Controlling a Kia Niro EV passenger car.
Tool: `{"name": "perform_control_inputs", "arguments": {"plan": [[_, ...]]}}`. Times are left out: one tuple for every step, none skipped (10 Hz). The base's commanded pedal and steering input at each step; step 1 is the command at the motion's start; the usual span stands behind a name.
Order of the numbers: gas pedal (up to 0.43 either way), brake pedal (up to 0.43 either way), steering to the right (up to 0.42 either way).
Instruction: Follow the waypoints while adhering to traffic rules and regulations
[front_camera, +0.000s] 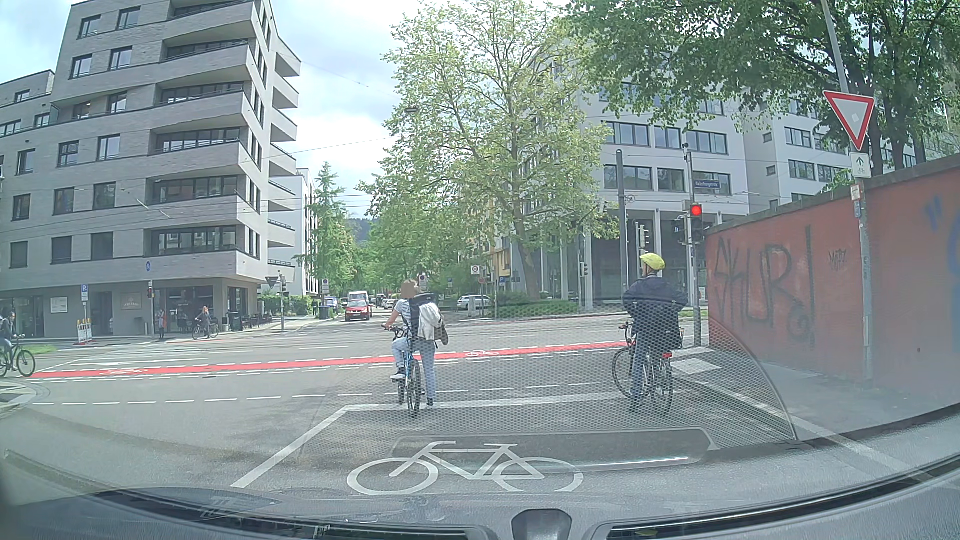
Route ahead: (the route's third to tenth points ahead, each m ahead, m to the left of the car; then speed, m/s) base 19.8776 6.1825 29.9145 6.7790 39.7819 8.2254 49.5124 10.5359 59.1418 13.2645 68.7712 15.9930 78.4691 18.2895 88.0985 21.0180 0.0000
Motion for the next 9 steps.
{"name": "perform_control_inputs", "arguments": {"plan": [[0.0, 0.262, -0.015], [0.0, 0.262, -0.016], [0.0, 0.262, -0.016], [0.0, 0.262, -0.015], [0.0, 0.262, -0.016], [0.0, 0.262, -0.016], [0.0, 0.262, -0.016], [0.0, 0.262, -0.016], [0.0, 0.262, -0.016]]}}
